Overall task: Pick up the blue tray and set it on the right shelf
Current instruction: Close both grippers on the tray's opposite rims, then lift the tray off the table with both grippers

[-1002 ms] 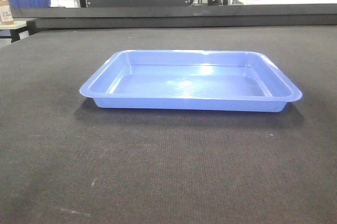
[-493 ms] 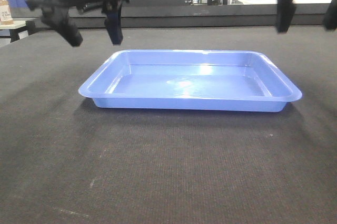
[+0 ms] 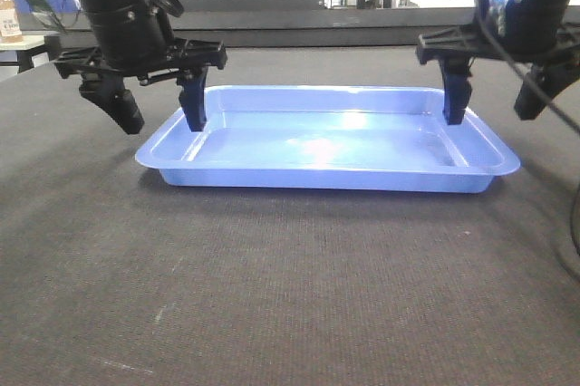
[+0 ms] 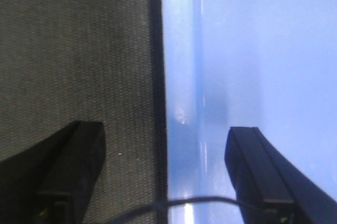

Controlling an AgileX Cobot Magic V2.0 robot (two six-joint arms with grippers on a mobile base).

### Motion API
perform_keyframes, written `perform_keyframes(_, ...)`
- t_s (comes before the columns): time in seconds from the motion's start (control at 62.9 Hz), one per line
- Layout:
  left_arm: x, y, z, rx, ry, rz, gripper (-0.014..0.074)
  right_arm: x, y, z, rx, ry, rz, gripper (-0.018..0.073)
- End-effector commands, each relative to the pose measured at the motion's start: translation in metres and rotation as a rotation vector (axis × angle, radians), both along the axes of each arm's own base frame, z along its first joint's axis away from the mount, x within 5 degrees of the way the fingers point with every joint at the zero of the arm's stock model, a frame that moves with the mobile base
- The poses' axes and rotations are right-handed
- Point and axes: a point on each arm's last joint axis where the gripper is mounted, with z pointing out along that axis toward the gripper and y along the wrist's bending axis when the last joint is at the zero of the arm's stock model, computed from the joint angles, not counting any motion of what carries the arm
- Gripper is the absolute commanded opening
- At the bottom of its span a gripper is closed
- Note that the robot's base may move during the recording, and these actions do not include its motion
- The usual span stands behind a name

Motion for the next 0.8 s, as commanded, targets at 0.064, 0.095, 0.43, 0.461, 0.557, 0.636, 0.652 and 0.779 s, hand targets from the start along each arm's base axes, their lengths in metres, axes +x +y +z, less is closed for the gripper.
perform_keyframes(0.064,0.002,-0.001,0.036,-0.072,-0.124,0.014,0.0380,0.007,-0.002,0.020,0.013,-0.106,0.004,0.0559)
perform_keyframes(0.095,0.002,-0.001,0.036,-0.074,-0.128,0.014,0.0380,0.008,-0.001,0.019,0.014,-0.106,0.005,0.0559)
perform_keyframes(0.43,0.004,-0.002,0.019,-0.049,-0.070,0.013,0.0380,0.012,0.000,0.005,0.013,-0.070,0.002,0.0559)
perform_keyframes(0.461,0.004,-0.002,0.018,-0.047,-0.066,0.013,0.0380,0.012,0.000,0.005,0.013,-0.069,0.002,0.0558)
perform_keyframes(0.557,0.004,-0.002,0.015,-0.042,-0.055,0.013,0.0379,0.012,0.000,0.005,0.014,-0.073,0.002,0.0496)
perform_keyframes(0.636,0.004,-0.002,0.015,-0.042,-0.055,0.013,0.0377,0.012,0.000,0.005,0.015,-0.077,0.003,0.0351)
perform_keyframes(0.652,0.004,-0.002,0.015,-0.042,-0.055,0.013,0.0370,0.012,0.000,0.005,0.015,-0.077,0.003,0.0317)
perform_keyframes(0.779,0.004,-0.002,0.015,-0.043,-0.056,0.013,0.0202,0.012,0.000,0.005,0.013,-0.067,0.000,0.0035)
